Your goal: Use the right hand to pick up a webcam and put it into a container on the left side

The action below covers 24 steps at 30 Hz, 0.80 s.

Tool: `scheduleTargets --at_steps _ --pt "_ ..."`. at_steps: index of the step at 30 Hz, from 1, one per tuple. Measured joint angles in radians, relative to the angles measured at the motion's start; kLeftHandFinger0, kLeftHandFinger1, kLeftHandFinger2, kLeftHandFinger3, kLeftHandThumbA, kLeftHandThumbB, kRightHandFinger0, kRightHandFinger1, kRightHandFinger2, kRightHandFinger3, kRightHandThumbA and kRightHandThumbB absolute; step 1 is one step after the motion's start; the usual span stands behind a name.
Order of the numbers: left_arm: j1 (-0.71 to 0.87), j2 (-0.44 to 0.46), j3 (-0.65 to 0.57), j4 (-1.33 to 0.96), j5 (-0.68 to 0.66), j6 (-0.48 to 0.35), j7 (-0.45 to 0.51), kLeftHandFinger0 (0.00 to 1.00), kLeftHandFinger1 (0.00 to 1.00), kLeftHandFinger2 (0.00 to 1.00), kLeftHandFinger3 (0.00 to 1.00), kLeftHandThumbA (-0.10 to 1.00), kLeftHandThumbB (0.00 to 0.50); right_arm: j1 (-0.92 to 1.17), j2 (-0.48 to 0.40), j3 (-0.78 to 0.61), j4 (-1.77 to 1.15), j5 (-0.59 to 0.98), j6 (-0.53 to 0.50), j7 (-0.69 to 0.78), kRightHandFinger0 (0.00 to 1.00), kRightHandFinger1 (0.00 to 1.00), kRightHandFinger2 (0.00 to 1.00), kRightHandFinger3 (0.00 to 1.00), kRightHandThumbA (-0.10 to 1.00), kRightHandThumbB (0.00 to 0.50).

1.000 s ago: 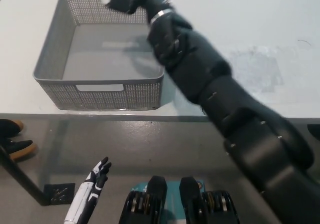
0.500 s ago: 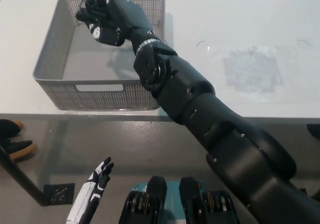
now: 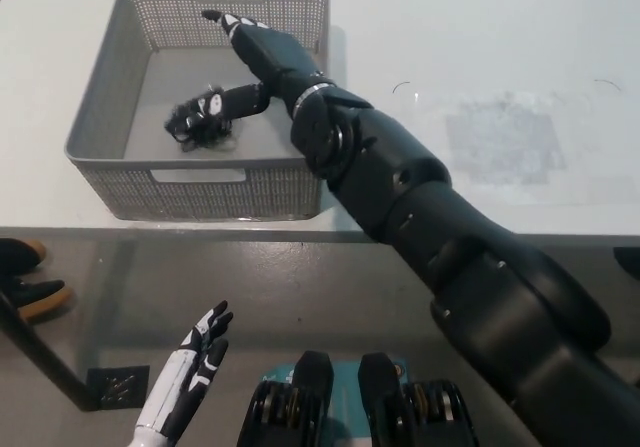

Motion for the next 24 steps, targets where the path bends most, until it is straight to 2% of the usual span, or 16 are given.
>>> scheduleTargets --at_steps 3,9,15,17,18,20,21,24 --pt "0.0 0.003 0.0 0.0 0.0 0.0 -0.001 1.0 1.0 1.0 1.0 0.96 0.08 0.0 -0.012 0.0 -0.003 0.0 0.003 0.022 1.0 1.0 1.0 1.0 1.0 0.344" --pt "0.0 0.004 -0.002 0.0 0.0 0.0 -0.003 1.0 1.0 1.0 1.0 0.97 0.079 0.002 -0.036 -0.027 -0.037 0.015 0.003 0.061 1.0 1.0 1.0 1.0 1.0 0.376" --pt "-0.002 0.004 -0.003 0.0 0.0 0.001 -0.004 1.0 1.0 1.0 1.0 0.97 0.085 0.048 -0.089 -0.12 -0.222 0.056 0.002 0.085 1.0 1.0 1.0 1.0 1.0 0.349" --pt "-0.002 0.004 -0.003 0.0 0.0 0.002 -0.004 1.0 1.0 1.0 1.0 0.97 0.078 0.079 -0.11 -0.14 -0.305 0.065 0.006 0.091 1.0 1.0 1.0 1.0 1.0 0.377" --pt "-0.002 0.004 -0.004 0.0 0.0 0.002 -0.004 1.0 1.0 1.0 1.0 0.96 0.081 0.1 -0.118 -0.15 -0.347 0.069 0.009 0.095 1.0 1.0 1.0 1.0 1.0 0.354" --pt "-0.002 0.004 -0.004 0.001 0.0 0.003 -0.004 1.0 1.0 1.0 1.0 0.96 0.07 0.14 -0.133 -0.171 -0.43 0.075 0.015 0.1 1.0 1.0 1.0 1.0 1.0 0.348" --pt "-0.002 0.004 -0.004 0.002 0.0 0.003 -0.004 1.0 1.0 1.0 1.0 0.96 0.083 0.152 -0.136 -0.176 -0.45 0.077 0.017 0.101 1.0 1.0 1.0 1.0 1.0 0.357" --pt "-0.001 0.004 -0.004 0.006 0.0 0.008 -0.004 1.0 1.0 1.0 1.0 0.97 0.076 0.238 -0.153 -0.201 -0.574 0.092 0.032 0.109 1.0 1.0 1.0 1.0 1.0 0.337"
